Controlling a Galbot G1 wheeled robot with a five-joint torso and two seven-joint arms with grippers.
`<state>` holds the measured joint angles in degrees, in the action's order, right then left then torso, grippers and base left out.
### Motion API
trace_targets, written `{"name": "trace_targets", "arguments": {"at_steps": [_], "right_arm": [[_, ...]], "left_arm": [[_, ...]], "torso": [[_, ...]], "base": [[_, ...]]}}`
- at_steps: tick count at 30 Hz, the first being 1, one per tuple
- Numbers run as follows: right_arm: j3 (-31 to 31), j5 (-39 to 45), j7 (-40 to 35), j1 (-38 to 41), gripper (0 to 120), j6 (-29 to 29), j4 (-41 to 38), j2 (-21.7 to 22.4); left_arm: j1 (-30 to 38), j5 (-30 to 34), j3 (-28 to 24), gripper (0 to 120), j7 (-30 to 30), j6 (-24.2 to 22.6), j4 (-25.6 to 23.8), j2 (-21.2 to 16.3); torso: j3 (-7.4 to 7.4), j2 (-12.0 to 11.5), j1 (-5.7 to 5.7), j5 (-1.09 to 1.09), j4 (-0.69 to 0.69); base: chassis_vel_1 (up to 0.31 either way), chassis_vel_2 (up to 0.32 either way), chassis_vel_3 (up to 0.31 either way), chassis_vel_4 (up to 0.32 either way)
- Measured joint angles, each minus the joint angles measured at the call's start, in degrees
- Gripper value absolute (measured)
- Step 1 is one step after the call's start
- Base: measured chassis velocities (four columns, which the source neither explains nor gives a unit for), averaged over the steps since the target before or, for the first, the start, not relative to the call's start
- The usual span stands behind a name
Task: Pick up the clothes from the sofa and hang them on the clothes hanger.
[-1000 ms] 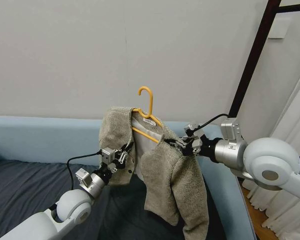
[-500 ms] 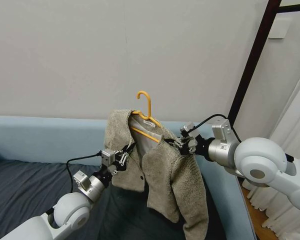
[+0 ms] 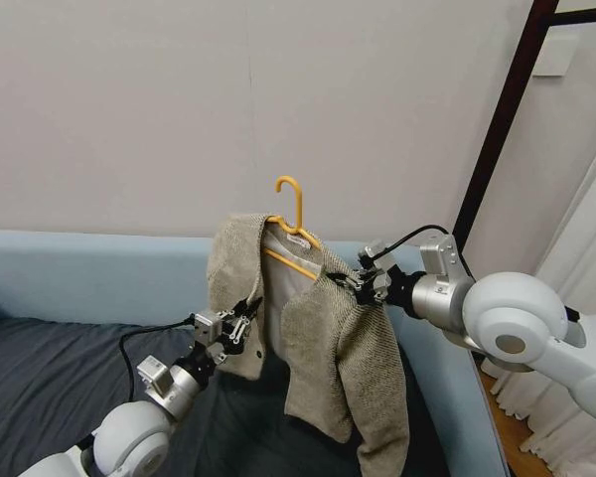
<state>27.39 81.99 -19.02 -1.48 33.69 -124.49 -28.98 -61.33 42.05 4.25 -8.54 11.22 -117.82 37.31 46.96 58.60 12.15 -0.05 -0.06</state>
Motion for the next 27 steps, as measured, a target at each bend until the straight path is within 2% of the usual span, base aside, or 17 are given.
{"name": "trace_targets", "arguments": {"at_steps": [1, 3, 5, 8, 10, 12, 13, 15, 17, 18, 22, 23, 24, 26, 27], "right_arm": [[-0.30, 0.32, -0.32, -0.20, 4, 0.19, -0.25, 0.48], [-0.62, 0.72, -0.84, -0.38, 4, 0.41, -0.48, 0.98], [-2.43, 3.08, -4.19, -1.23, 4, 1.65, -1.47, 2.26], [-5.47, 6.23, -7.86, -2.99, 4, 3.37, -2.46, 3.35], [-9.15, 8.14, -9.86, -5.83, 4, 4.39, -3.51, 5.69], [-11.58, 9.24, -11.05, -8.00, 4, 4.47, -4.84, 8.45], [-11.58, 9.24, -11.05, -8.00, 4, 4.47, -4.84, 8.45], [-12.81, 10.34, -12.57, -9.07, 4, 4.50, -5.67, 9.91], [-13.50, 11.44, -15.41, -9.75, 4, 4.51, -6.40, 10.68], [-13.50, 11.44, -15.41, -9.75, 4, 4.51, -6.40, 10.68], [-14.60, 12.30, -20.56, -11.70, 4, 4.53, -7.33, 10.87], [-14.60, 12.30, -20.56, -11.70, 4, 4.53, -7.33, 10.87], [-15.18, 11.60, -21.16, -12.90, 4, 4.57, -7.43, 10.69], [-15.96, 8.61, -21.64, -15.05, 4, 4.60, -7.25, 9.78], [-15.96, 8.61, -21.64, -15.05, 4, 4.60, -7.25, 9.78]], "left_arm": [[-1.23, -0.53, 0.80, 38, -0.47, 0.00, -0.64, -0.27], [-2.40, -1.32, 1.36, 41, -0.98, 0.06, -1.26, -0.48], [-4.45, -2.66, 1.93, 52, -1.91, 0.45, -2.23, -0.43], [-6.05, -3.35, 2.60, 58, -2.93, 0.68, -3.00, 0.33], [-7.61, -4.11, 3.14, 68, -4.37, 0.87, -3.56, 1.92], [-9.19, -5.23, 3.65, 77, -5.32, 0.94, -3.75, 3.88], [-9.19, -5.23, 3.65, 77, -5.32, 0.94, -3.75, 3.88], [-12.21, -6.63, 5.70, 85, -6.69, 0.95, -4.19, 6.23], [-15.54, -7.69, 8.88, 95, -7.96, 1.08, -4.48, 8.98], [-15.54, -7.69, 8.88, 95, -7.96, 1.08, -4.48, 8.98], [-21.21, -7.92, 17.07, 100, -8.59, 2.90, -3.96, 14.32], [-21.21, -7.92, 17.07, 100, -8.59, 2.90, -3.96, 14.32], [-24.30, -8.32, 19.92, 100, -8.15, 4.22, -3.68, 16.31], [-29.93, -10.00, 23.62, 100, -6.47, 6.71, -3.57, 19.56], [-29.93, -10.00, 23.62, 100, -6.47, 6.71, -3.57, 19.56]], "torso": [[0.00, 0.00, 0.00, 0.00, -0.01], [0.00, 0.00, 0.00, 0.01, -0.01], [0.00, 0.00, 0.00, 0.01, 0.00], [0.00, 0.00, 0.00, 0.01, -0.03], [0.00, 0.00, 0.00, 0.02, 0.02], [-0.01, 0.00, 0.00, 0.01, -0.06], [-0.01, 0.00, 0.00, 0.01, -0.06], [-0.01, 0.00, 0.00, 0.02, -0.07], [-0.01, 0.01, -0.01, 0.01, -0.01], [-0.01, 0.01, -0.01, 0.01, -0.01], [0.00, 0.00, 0.00, 0.02, -0.01], [0.00, 0.00, 0.00, 0.02, -0.01], [-0.01, 0.00, 0.00, 0.00, -0.04], [-0.01, 0.00, -0.01, 0.01, -0.01], [-0.01, 0.00, -0.01, 0.01, -0.01]], "base": [[0.000, 0.000, 0.000, 0.000], [0.000, 0.000, 0.000, 0.000], [0.000, 0.000, 0.000, 0.000], [0.000, 0.000, 0.000, 0.000], [0.000, 0.000, 0.000, 0.000], [0.000, 0.000, 0.000, 0.000], [0.000, 0.000, 0.000, 0.000], [0.000, 0.000, 0.000, 0.000], [0.000, 0.000, 0.000, 0.000], [0.000, 0.000, 0.000, 0.000], [0.000, 0.000, 0.000, 0.000], [0.000, 0.000, 0.000, 0.000], [0.000, 0.000, 0.000, 0.000], [0.000, 0.000, 0.000, 0.000], [0.000, 0.000, 0.000, 0.000]]}}
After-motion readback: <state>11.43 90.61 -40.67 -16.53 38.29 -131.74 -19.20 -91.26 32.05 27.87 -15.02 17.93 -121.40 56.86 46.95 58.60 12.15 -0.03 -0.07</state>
